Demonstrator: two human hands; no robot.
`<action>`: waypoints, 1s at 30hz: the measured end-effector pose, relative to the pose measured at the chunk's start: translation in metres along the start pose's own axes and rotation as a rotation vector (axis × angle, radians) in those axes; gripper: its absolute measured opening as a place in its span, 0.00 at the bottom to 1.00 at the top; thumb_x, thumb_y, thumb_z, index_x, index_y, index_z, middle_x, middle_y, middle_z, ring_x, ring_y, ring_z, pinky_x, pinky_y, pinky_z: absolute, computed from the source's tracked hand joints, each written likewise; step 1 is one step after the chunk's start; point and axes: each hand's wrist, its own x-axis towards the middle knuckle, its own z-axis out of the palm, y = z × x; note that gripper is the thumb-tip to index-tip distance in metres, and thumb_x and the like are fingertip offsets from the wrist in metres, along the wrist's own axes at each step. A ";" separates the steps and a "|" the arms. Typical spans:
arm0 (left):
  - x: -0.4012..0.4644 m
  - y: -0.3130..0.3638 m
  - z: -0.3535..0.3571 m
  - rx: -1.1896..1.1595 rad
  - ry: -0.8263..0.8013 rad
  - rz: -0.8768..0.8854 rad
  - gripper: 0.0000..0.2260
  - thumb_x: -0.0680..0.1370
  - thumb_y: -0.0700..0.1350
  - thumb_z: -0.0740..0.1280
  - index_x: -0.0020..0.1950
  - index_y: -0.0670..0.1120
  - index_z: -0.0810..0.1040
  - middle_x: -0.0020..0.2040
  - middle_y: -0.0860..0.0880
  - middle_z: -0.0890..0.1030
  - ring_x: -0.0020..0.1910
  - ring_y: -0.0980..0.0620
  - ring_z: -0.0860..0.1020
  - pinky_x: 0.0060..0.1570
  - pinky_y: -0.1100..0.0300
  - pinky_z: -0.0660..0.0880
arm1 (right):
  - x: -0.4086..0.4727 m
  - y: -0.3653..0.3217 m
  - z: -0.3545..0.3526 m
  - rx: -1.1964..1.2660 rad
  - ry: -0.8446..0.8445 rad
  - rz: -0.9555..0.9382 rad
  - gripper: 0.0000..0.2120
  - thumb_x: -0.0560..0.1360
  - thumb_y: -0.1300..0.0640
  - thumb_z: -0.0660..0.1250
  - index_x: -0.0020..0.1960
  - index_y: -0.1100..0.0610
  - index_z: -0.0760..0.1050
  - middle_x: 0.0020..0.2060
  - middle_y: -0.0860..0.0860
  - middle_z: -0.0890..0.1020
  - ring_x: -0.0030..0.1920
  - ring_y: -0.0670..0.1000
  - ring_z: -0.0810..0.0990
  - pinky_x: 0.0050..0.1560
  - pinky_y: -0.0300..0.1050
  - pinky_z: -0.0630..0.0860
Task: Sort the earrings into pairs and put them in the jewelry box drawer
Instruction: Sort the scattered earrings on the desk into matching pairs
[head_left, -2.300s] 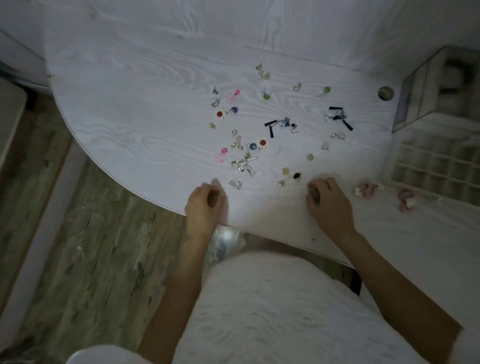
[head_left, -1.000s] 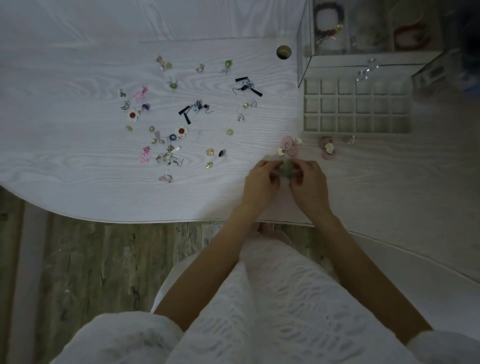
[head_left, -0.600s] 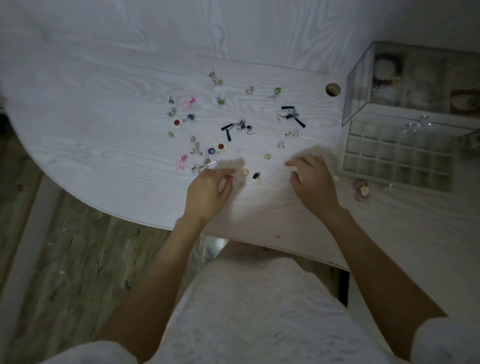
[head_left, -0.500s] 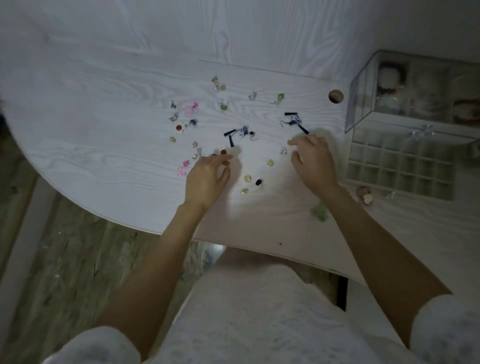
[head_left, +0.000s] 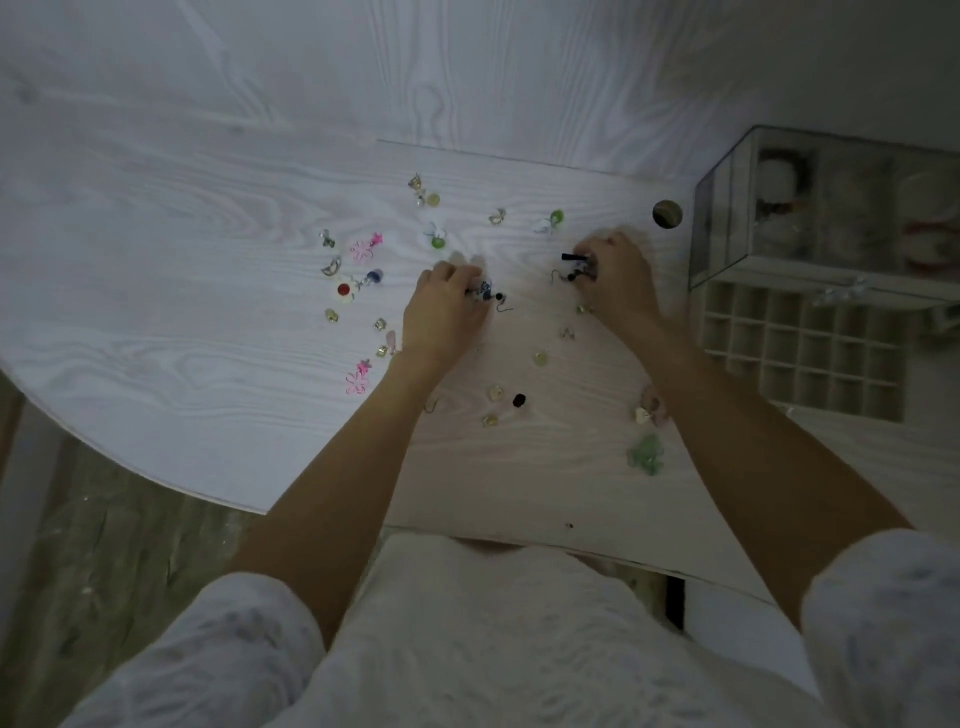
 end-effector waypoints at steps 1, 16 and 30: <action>-0.001 0.001 0.001 -0.014 0.009 0.008 0.15 0.75 0.42 0.65 0.62 0.42 0.74 0.57 0.40 0.76 0.56 0.41 0.72 0.54 0.52 0.69 | -0.002 -0.001 0.001 -0.021 0.002 -0.002 0.14 0.74 0.64 0.64 0.60 0.62 0.74 0.55 0.62 0.74 0.54 0.60 0.73 0.51 0.45 0.68; -0.002 0.005 0.005 -0.107 0.023 0.055 0.03 0.74 0.37 0.65 0.46 0.41 0.76 0.44 0.43 0.79 0.43 0.46 0.76 0.41 0.59 0.67 | -0.024 -0.002 0.006 0.055 0.199 -0.055 0.10 0.78 0.63 0.59 0.53 0.64 0.77 0.44 0.61 0.82 0.42 0.57 0.79 0.41 0.45 0.70; -0.102 0.062 0.008 -0.675 -0.003 0.116 0.01 0.80 0.42 0.58 0.51 0.46 0.67 0.51 0.56 0.81 0.39 0.45 0.80 0.34 0.50 0.77 | -0.191 0.027 -0.031 1.027 0.333 0.503 0.07 0.78 0.56 0.57 0.47 0.47 0.72 0.54 0.61 0.80 0.53 0.59 0.80 0.57 0.57 0.76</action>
